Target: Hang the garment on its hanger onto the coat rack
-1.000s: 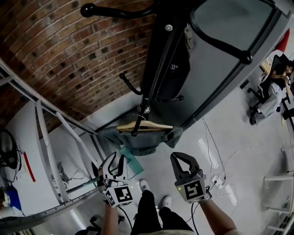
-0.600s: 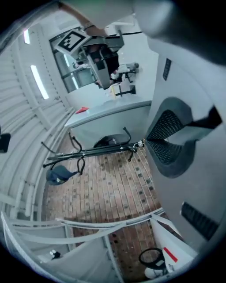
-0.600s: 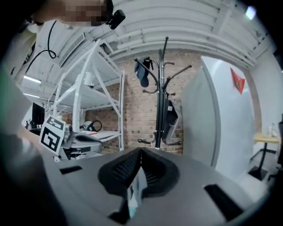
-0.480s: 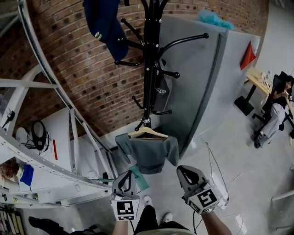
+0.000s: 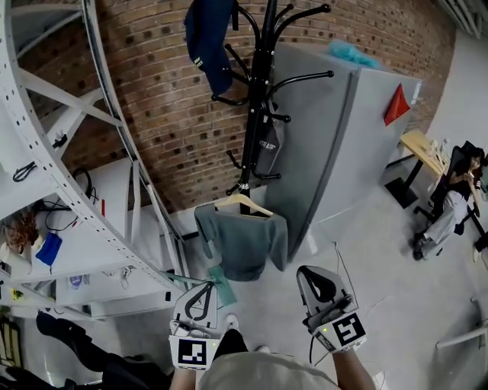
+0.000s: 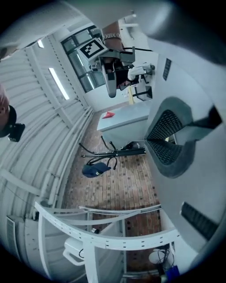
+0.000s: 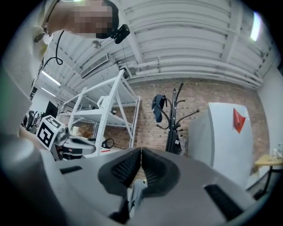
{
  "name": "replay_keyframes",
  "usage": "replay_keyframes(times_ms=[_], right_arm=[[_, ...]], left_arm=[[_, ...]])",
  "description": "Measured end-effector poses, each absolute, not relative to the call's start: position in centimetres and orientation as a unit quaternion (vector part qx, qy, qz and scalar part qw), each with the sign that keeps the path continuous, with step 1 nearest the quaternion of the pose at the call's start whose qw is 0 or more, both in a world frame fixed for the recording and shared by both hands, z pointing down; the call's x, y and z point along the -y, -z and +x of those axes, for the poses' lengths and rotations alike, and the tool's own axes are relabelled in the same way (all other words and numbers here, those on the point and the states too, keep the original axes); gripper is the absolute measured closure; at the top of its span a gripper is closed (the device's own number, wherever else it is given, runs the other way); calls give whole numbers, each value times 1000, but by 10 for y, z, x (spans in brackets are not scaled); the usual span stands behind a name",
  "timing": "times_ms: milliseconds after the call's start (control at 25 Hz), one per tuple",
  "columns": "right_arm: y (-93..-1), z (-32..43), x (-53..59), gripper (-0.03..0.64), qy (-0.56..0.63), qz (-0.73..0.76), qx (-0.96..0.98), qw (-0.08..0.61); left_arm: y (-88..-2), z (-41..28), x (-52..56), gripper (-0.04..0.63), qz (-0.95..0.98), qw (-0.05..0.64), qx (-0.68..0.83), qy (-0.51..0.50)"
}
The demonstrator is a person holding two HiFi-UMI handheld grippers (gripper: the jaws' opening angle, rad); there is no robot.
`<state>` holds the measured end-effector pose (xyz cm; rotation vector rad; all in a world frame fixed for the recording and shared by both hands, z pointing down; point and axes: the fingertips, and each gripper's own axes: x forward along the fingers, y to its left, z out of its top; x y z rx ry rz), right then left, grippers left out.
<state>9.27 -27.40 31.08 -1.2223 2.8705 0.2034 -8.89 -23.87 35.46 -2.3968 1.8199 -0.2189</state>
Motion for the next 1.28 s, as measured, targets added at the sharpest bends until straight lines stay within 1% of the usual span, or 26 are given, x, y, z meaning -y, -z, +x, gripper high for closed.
replay_keyframes(times_ms=[80,200,320,400,520,880,1000,1120,1280], right_arm=[[-308,100,267,595,-53,-393,-918,18],[-312,103,263,595,-38,-389,-920,35],[-313,100,256,595,-33,-381,-923,28],[-309,98,252,595,-31,-374,-926,39],[-304,94,243,595,-26,-356,-932,64],[-314,87,230,595,-31,-344,-938,37],[-319,85,229,595,-36,-344,-938,36],[-318,92,229,595,-36,-348,-936,33],[-314,101,231,595,-21,-348,-937,28]], left_arm=[[-364,-96,223,591,-790,39,-607,77],[-379,-106,214,591,-783,29,-615,87],[-381,-107,206,591,-779,16,-621,85],[-376,-103,204,591,-779,19,-620,85],[-367,-96,202,591,-780,44,-619,76],[-375,-90,192,591,-786,25,-613,72],[-378,-88,195,591,-789,31,-609,76],[-373,-81,196,591,-790,37,-607,74],[-370,-72,194,591,-789,22,-609,72]])
